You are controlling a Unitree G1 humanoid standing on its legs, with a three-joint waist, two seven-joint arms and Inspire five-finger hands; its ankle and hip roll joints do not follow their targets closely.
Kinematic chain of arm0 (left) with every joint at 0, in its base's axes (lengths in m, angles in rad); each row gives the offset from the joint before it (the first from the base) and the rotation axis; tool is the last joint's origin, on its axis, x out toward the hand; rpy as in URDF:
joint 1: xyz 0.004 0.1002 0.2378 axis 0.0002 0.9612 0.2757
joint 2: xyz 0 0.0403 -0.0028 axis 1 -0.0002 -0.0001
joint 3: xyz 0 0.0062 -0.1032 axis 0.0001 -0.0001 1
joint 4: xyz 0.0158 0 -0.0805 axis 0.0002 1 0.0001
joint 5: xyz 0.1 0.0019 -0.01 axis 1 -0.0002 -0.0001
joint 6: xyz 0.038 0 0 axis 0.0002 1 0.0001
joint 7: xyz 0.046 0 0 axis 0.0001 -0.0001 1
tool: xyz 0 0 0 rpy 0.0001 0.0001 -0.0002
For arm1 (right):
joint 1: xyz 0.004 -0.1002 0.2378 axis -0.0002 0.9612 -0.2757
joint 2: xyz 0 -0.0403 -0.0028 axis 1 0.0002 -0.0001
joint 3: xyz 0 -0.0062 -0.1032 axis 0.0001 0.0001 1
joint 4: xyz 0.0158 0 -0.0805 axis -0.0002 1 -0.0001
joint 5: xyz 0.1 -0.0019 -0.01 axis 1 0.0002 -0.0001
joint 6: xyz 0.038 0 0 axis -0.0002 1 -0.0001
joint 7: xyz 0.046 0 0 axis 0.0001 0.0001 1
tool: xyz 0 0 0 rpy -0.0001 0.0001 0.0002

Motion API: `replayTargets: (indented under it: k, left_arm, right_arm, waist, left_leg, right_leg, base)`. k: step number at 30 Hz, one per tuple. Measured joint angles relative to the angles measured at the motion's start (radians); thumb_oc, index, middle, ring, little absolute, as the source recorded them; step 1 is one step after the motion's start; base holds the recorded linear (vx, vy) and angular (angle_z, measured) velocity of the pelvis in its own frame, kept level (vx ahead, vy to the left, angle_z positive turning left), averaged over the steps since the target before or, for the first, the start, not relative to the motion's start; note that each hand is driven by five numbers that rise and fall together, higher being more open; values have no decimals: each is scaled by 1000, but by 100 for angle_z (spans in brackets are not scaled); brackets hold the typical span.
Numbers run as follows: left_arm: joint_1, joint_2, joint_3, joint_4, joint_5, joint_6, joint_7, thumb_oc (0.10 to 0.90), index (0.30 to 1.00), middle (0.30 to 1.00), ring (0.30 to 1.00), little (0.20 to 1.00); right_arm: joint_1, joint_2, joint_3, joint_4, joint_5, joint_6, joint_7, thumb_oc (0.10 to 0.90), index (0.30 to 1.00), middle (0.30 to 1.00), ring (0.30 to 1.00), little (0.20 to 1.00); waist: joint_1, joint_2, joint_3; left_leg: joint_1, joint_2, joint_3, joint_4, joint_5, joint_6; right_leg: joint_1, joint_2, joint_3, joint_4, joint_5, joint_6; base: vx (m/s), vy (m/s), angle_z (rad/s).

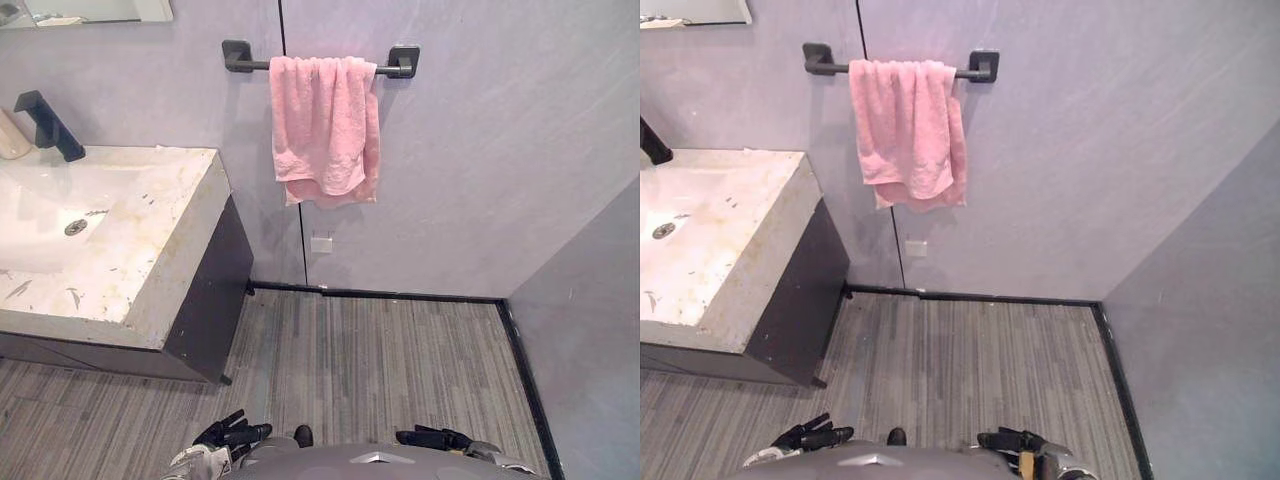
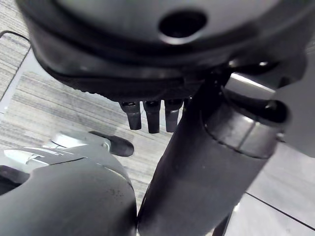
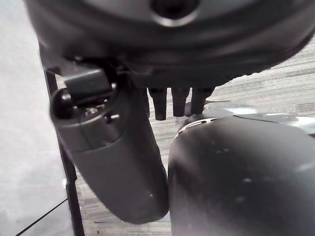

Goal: Organize the bathroom.

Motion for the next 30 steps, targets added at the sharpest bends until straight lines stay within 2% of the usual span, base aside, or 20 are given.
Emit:
replayTargets:
  k: [4, 5, 9, 10, 12, 15, 17, 18, 20, 21, 22, 24, 26, 27, 28, 29, 30]
  left_arm:
    - [-25, 11, 1, 0, 3, 20, -26, 800, 900, 900, 900, 900]
    - [-29, 16, 1, -1, 3, 20, -32, 800, 900, 900, 900, 900]
    - [-57, 22, 3, -1, 3, 23, -46, 800, 900, 900, 900, 900]
    - [-84, 24, -8, 6, 5, 38, -50, 800, 900, 900, 900, 900]
    - [-99, 32, -38, 7, 6, 37, -50, 800, 900, 900, 900, 900]
    - [-98, 34, -26, 6, 5, 36, -44, 800, 900, 900, 900, 900]
    - [-101, 32, -3, -1, 5, 35, -46, 800, 900, 900, 900, 900]
    - [-101, 33, 8, -3, 5, 33, -49, 800, 900, 900, 900, 900]
    - [-99, 35, 14, -4, 5, 31, -51, 800, 900, 900, 900, 900]
    - [-93, 36, 23, -16, 5, 29, -53, 800, 900, 900, 900, 900]
    - [-84, 36, 34, -30, 5, 22, -53, 800, 900, 900, 900, 900]
    - [-70, 35, 45, -41, 5, 10, -48, 800, 900, 900, 900, 900]
    - [-60, 32, 48, -40, 5, -3, -43, 800, 900, 900, 900, 900]
    - [-47, 43, 50, -39, 7, -5, -42, 800, 900, 900, 900, 900]
    - [-45, 49, 42, -29, 9, -6, -43, 800, 900, 900, 900, 900]
    - [-40, 47, 43, -23, 6, -6, -42, 800, 900, 900, 900, 900]
    - [-36, 40, 60, -26, 3, -8, -50, 800, 900, 900, 900, 900]
  right_arm:
    - [-22, -6, -2, -3, 0, 3, 0, 800, 900, 900, 900, 900]
    - [-27, -6, -3, -3, 0, 3, 1, 800, 900, 900, 900, 900]
    - [-56, -20, -6, -5, 2, 3, 9, 800, 900, 900, 900, 900]
    - [-72, -37, -16, -7, 13, -4, 27, 800, 900, 900, 900, 900]
    - [-76, -58, -39, -48, 41, -19, 38, 800, 900, 900, 900, 900]
    - [-76, -57, -55, -55, 41, -22, 46, 800, 900, 900, 900, 900]
    - [-74, -64, -83, -57, 40, -24, 58, 800, 900, 900, 900, 900]
    - [-75, -66, -95, -58, 40, -24, 61, 800, 900, 900, 900, 900]
    - [-74, -68, -117, -57, 38, -23, 64, 800, 900, 900, 900, 900]
    - [-73, -73, -126, -59, 38, -22, 67, 800, 900, 900, 900, 900]
    - [-73, -79, -129, -64, 38, -22, 74, 800, 900, 900, 900, 900]
    - [-73, -79, -131, -62, 37, -18, 75, 800, 900, 900, 900, 900]
    - [-85, -82, -134, -66, 38, -22, 89, 800, 900, 900, 900, 900]
    - [-94, -68, -133, -67, 38, -24, 94, 800, 900, 900, 900, 900]
    - [-94, -57, -133, -67, 38, -24, 94, 800, 900, 900, 900, 900]
    - [-95, -49, -128, -64, 35, -23, 91, 800, 900, 900, 900, 900]
    - [-97, -59, -113, -63, 27, -23, 90, 800, 900, 900, 900, 900]
  waist:
    - [-1, 2, 32]
    - [2, -1, 45]
    - [0, -1, 83]
    - [-1, 6, 104]
    - [-10, 24, 129]
    - [-26, 13, 141]
    - [-32, 9, 156]
    - [-33, 8, 174]
    - [-37, 3, 185]
    - [-36, -1, 198]
    - [-35, -8, 207]
    - [-30, -8, 209]
    - [-42, 12, 218]
    - [-58, 12, 209]
    - [-64, 0, 188]
    - [-69, 0, 178]
    - [-55, 12, 173]
  left_leg:
    - [4, -13, 7, 3, -1, 6]
    - [2, -17, 7, 7, -6, 17]
    - [-11, -30, 14, 34, -24, 39]
    - [-34, -31, 21, 73, -44, 62]
    - [-33, -33, 18, 94, -48, 68]
    - [-34, -44, 9, 106, -51, 78]
    - [-57, -52, 6, 145, -72, 73]
    - [-48, -57, 6, 147, -74, 73]
    - [-38, -63, 3, 153, -86, 62]
    - [-32, -62, 2, 174, -102, 53]
    - [-31, -58, 1, 198, -122, 40]
    - [-29, -29, -5, 237, -160, 12]
    - [-6, 25, -30, 242, -182, -21]
    - [4, 71, -51, 241, -198, -48]
    - [8, 99, -69, 226, -208, -70]
    - [14, 111, -73, 237, -220, -91]
    - [2, 119, -74, 319, -231, -98]
  right_leg:
    - [-16, -20, 7, 38, -11, 12]
    - [-17, -23, 7, 41, -11, 12]
    - [-60, -41, 8, 151, -10, 15]
    - [-140, -58, 11, 302, -9, 14]
    - [-259, -90, 21, 495, -8, 6]
    - [-283, -114, 13, 307, -1, 36]
    - [-275, -146, -22, 82, 32, 72]
    - [-261, -164, -30, -29, 77, 103]
    - [-244, -199, -51, -187, 155, 135]
    - [-240, -222, -79, -207, 184, 134]
    - [-242, -240, -93, -174, 207, 128]
    - [-231, -238, -79, -71, 206, 113]
    - [-256, -196, -61, 53, 200, 93]
    - [-291, -152, -23, 172, 168, 73]
    - [-305, -125, -24, 216, 137, 32]
    - [-315, -111, -47, 227, 108, -8]
    - [-307, -89, -52, 225, 92, -32]
  base:
    - [38, 58, -2]
    - [32, 61, -1]
    - [13, 82, -4]
    - [114, 22, 2]
    - [181, -72, 7]
    - [356, -246, 12]
    - [261, -209, 7]
    - [341, -276, 4]
    - [365, -281, 5]
    - [385, -278, 4]
    - [363, -247, 6]
    - [411, -251, 8]
    - [469, -296, 29]
    - [377, -257, 60]
    - [360, -266, 61]
    - [268, -210, 35]
    - [319, -250, 7]
